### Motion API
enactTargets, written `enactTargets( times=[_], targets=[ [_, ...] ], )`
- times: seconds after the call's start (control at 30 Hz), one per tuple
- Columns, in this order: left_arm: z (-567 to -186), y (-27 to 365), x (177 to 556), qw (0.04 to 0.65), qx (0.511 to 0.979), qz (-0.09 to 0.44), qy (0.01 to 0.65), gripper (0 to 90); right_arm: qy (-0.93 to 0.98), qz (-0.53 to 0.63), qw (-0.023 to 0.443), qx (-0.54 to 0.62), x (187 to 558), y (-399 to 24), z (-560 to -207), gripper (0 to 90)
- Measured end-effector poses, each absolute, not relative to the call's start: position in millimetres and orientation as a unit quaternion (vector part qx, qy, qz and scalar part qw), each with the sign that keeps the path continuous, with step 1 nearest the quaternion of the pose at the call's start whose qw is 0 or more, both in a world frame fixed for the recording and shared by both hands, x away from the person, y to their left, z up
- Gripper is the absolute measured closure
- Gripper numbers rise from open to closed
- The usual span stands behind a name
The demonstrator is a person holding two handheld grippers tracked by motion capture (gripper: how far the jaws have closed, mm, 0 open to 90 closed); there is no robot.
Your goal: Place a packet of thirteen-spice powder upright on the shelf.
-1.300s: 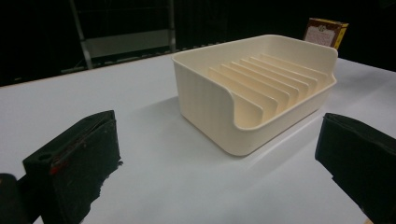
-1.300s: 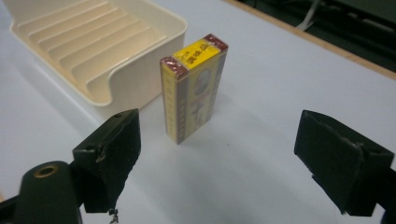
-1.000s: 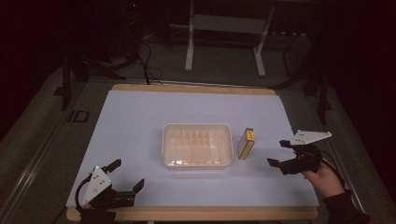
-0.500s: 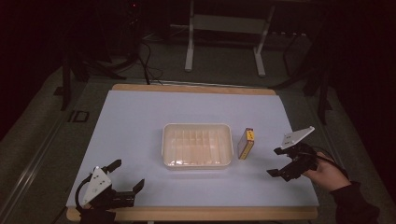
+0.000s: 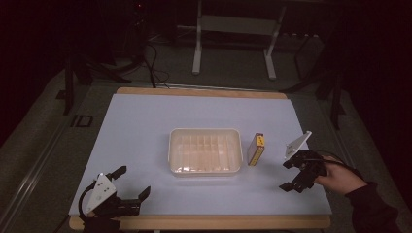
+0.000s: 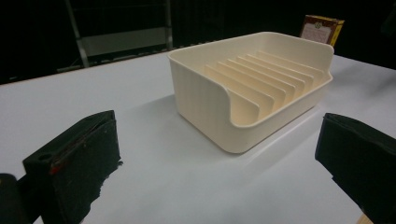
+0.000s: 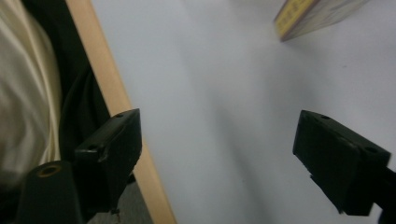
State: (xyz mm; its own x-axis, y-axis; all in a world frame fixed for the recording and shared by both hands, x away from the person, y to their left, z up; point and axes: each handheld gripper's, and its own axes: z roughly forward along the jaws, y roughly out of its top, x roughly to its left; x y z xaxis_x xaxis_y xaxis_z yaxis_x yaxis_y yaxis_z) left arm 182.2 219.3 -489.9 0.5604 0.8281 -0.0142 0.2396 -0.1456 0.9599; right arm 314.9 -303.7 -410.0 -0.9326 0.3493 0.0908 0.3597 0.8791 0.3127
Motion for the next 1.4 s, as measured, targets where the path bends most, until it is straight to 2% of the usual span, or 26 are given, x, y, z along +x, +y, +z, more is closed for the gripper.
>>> enactTargets(
  times=[0.6,0.8,1.4],
  targets=[
    [-489.8,219.5,182.1,0.534,0.705,0.274,0.379,0.0,-0.989,-0.078,0.066,-0.105,306.2,-283.5,-417.0,16.5],
    [-489.7,219.7,182.0,0.535,0.704,0.274,0.378,0.0,-0.991,-0.069,0.064,-0.093,304.9,-277.7,-417.3,14.0],
    [-489.9,220.2,181.9,0.537,0.704,0.271,0.379,0.0,-0.993,-0.056,0.083,-0.058,302.5,-257.2,-417.2,13.6]
  ],
)
